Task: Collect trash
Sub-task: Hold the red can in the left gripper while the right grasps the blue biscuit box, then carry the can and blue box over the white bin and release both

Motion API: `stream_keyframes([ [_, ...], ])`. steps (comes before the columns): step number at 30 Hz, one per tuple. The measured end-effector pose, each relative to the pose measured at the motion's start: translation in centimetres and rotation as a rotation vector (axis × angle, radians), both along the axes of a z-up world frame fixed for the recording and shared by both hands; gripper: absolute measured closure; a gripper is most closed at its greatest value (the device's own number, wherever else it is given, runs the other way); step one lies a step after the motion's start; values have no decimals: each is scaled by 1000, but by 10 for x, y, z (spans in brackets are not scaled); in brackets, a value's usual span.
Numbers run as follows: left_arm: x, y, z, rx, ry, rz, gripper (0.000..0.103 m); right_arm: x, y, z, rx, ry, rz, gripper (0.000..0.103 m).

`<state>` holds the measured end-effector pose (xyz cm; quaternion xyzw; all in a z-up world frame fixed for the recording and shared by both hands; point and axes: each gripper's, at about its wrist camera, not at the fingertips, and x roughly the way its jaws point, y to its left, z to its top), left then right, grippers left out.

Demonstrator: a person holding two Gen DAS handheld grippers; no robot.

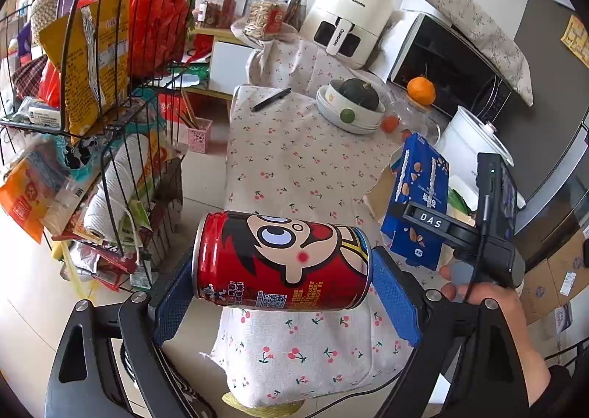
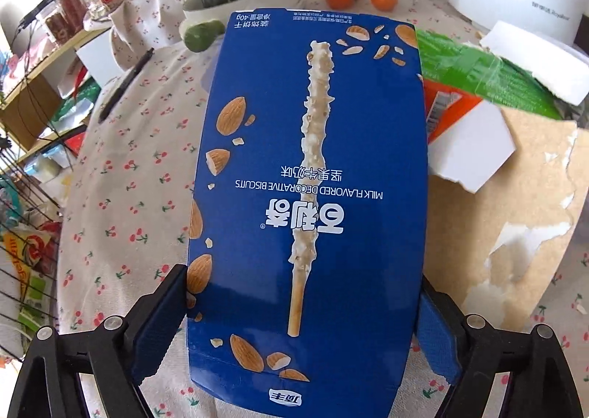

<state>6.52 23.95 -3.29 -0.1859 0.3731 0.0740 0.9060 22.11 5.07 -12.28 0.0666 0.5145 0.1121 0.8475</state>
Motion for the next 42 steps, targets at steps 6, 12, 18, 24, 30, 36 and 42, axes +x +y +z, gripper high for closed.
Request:
stream_keyframes([
  [6, 2, -13, 5, -30, -18, -27, 12, -13, -20, 56, 63, -75, 83, 11],
  [12, 7, -42, 11, -46, -32, -78, 12, -36, -60, 106, 93, -131, 126, 12],
  [18, 13, -82, 16, -45, -44, -161, 12, -60, -114, 124, 60, -142, 128, 12],
  [24, 20, -131, 15, -37, -34, -258, 12, -78, -178, 122, 56, -122, 85, 11],
  [30, 27, -179, 12, -27, -25, -354, 12, -89, -233, 107, 82, -64, 36, 11],
  [36, 34, -226, 5, -23, -14, -453, 12, -100, -283, 95, 76, -22, -1, 11],
  [42, 36, -277, -7, 6, -5, -553, 12, -120, -344, 76, 80, 67, -43, 11],
])
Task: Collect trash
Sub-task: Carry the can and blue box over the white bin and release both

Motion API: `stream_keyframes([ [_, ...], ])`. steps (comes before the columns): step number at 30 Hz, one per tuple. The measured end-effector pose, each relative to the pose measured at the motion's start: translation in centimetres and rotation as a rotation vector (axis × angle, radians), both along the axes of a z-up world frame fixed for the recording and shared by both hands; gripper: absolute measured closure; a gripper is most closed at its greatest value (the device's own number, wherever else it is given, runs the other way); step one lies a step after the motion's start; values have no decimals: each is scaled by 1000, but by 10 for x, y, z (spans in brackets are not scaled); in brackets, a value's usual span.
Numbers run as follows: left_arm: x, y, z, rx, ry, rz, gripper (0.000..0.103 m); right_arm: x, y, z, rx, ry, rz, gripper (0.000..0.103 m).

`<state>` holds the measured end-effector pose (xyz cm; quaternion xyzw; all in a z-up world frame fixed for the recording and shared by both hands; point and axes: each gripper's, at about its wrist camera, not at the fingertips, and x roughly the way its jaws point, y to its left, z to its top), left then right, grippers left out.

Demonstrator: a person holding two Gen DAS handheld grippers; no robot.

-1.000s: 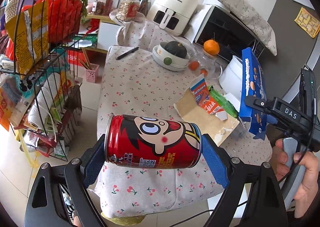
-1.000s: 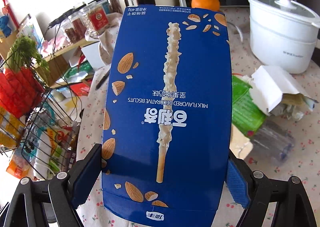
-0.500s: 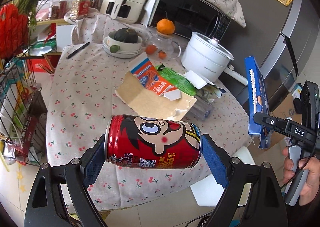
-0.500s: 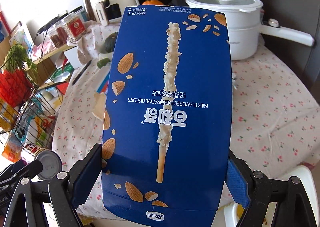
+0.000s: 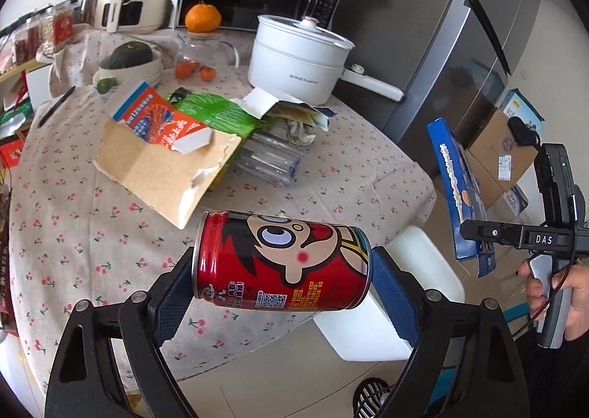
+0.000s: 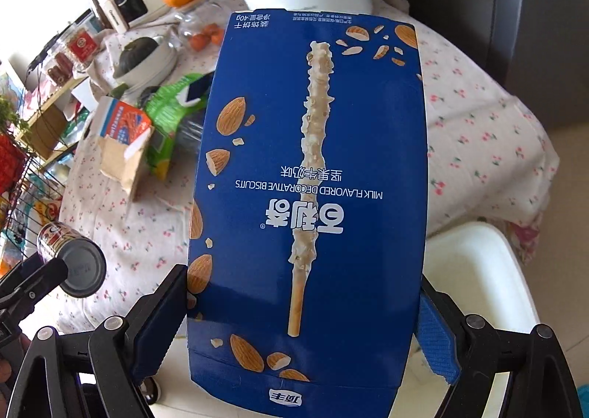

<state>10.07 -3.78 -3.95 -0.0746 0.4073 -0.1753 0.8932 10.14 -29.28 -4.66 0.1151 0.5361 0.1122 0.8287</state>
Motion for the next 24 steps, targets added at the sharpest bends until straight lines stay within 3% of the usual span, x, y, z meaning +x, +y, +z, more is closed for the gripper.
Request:
stream_keyframes([
  [6, -2, -41, -17, -11, 17, -82, 12, -20, -43, -37, -27, 130, 0, 11],
  [16, -3, -103, -46, 61, 34, -207, 12, -25, -77, -126, -43, 416, -20, 11],
  [24, 1, -121, -58, 110, 41, -238, 12, -12, -80, -156, -93, 476, -21, 10],
])
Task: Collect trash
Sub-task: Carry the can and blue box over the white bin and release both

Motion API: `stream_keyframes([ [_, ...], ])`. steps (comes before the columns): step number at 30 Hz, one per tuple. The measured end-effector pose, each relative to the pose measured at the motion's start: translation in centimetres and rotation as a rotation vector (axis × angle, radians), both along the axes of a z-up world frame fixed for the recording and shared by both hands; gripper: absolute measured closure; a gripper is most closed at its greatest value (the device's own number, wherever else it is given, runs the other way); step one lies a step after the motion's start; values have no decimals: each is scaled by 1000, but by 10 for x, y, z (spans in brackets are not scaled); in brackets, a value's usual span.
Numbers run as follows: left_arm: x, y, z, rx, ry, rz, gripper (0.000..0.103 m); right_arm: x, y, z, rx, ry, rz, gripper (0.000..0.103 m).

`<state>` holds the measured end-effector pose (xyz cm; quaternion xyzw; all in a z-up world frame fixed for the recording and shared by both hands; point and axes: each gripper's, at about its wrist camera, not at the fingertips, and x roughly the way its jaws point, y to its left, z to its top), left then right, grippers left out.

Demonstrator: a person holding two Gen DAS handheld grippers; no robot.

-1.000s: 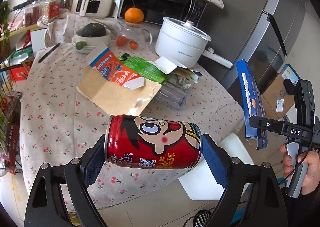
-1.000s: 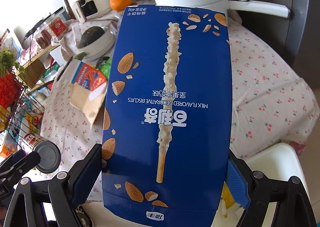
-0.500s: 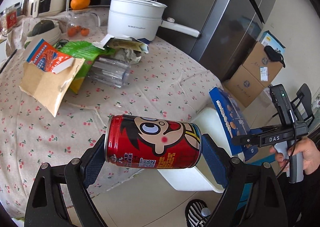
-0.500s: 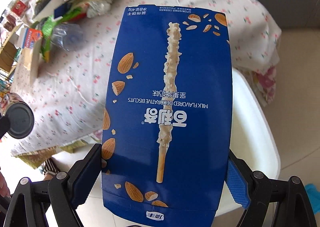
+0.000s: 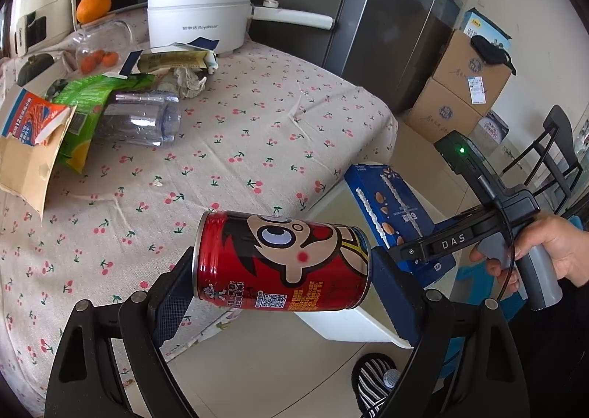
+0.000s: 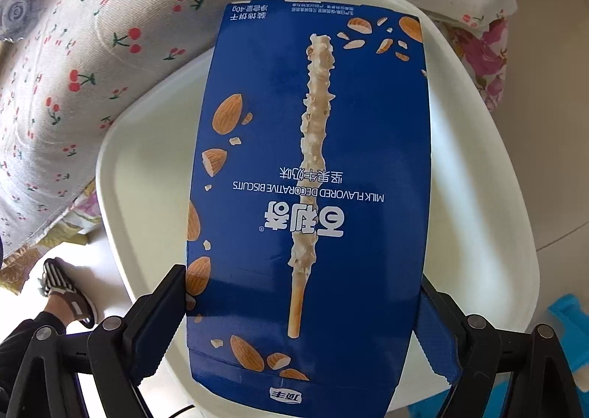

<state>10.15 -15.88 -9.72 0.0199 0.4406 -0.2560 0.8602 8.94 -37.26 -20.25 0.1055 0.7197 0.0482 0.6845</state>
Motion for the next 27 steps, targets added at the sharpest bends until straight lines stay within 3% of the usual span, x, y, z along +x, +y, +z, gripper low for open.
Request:
stream_keyframes([
  [5, 2, -6, -2, -7, 6, -16, 12, 2, -7, 3, 2, -7, -26, 8],
  [14, -2, -49, -6, -17, 6, -124, 11, -9, -40, 44, 76, -62, -110, 4],
  [20, -3, -88, -22, 19, -10, -219, 11, -20, -59, 75, -3, -138, -114, 4],
  [27, -1, -110, -46, 75, -8, -263, 11, -30, -71, 85, -93, -179, -129, 4],
])
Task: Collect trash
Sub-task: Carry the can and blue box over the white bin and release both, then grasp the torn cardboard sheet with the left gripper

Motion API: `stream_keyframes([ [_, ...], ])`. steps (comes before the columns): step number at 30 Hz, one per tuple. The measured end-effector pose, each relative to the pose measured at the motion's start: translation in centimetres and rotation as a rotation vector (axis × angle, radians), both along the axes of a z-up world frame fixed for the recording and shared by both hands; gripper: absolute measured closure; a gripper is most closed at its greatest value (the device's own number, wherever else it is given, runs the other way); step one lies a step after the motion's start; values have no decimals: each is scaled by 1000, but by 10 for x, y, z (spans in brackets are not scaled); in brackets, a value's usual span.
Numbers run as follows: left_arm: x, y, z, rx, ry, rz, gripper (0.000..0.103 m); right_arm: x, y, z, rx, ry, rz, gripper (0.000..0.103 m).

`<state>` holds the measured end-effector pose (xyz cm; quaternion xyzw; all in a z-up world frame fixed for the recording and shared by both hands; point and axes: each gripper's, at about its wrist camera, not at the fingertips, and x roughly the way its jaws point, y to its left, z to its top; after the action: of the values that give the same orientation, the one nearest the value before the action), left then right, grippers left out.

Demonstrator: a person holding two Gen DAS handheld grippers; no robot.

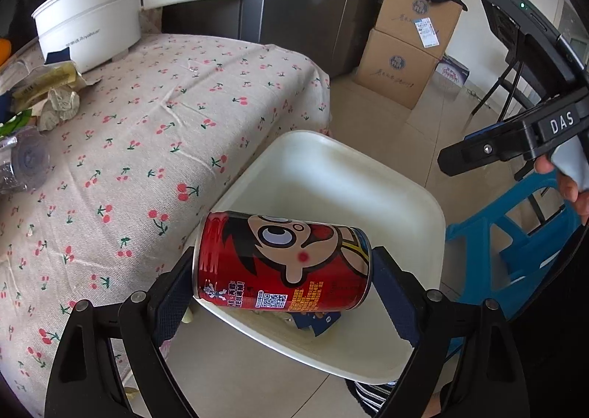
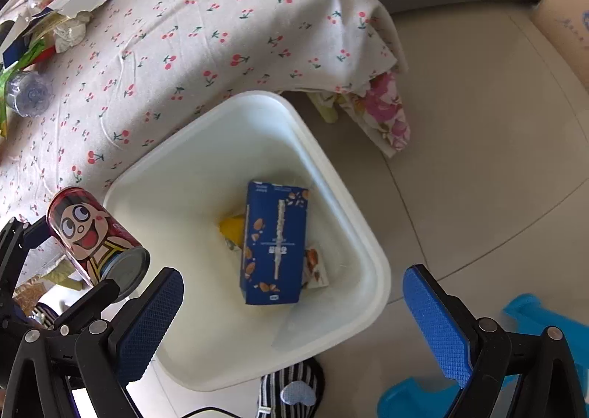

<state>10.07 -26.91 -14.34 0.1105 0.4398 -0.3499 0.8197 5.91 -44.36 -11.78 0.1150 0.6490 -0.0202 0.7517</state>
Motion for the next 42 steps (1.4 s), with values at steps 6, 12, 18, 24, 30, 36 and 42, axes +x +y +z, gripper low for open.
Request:
stream_keyframes([
  [6, -5, 2, -1, 37, -47, 1, 8, -2, -8, 0, -4, 3, -15, 4],
  [12, -3, 24, 11, 41, -75, 51, 4, 0, -3, 7, -15, -21, -8, 4],
  [18, 0, 65, 29, 46, -115, 168, 0, 5, 8, 10, -35, -34, 11, 4],
  [24, 6, 117, 49, 74, -178, 317, 0, 17, 35, 19, -54, -69, 54, 4],
  [30, 23, 172, 63, 123, -281, 506, 0, 31, 74, 28, -42, -112, 108, 4],
  [36, 57, 224, 54, 121, -272, 630, 0, 44, 115, 30, -33, -125, 170, 4],
  [42, 88, 237, 35, 131, -260, 667, 0, 51, 140, 31, -55, -146, 207, 4],
])
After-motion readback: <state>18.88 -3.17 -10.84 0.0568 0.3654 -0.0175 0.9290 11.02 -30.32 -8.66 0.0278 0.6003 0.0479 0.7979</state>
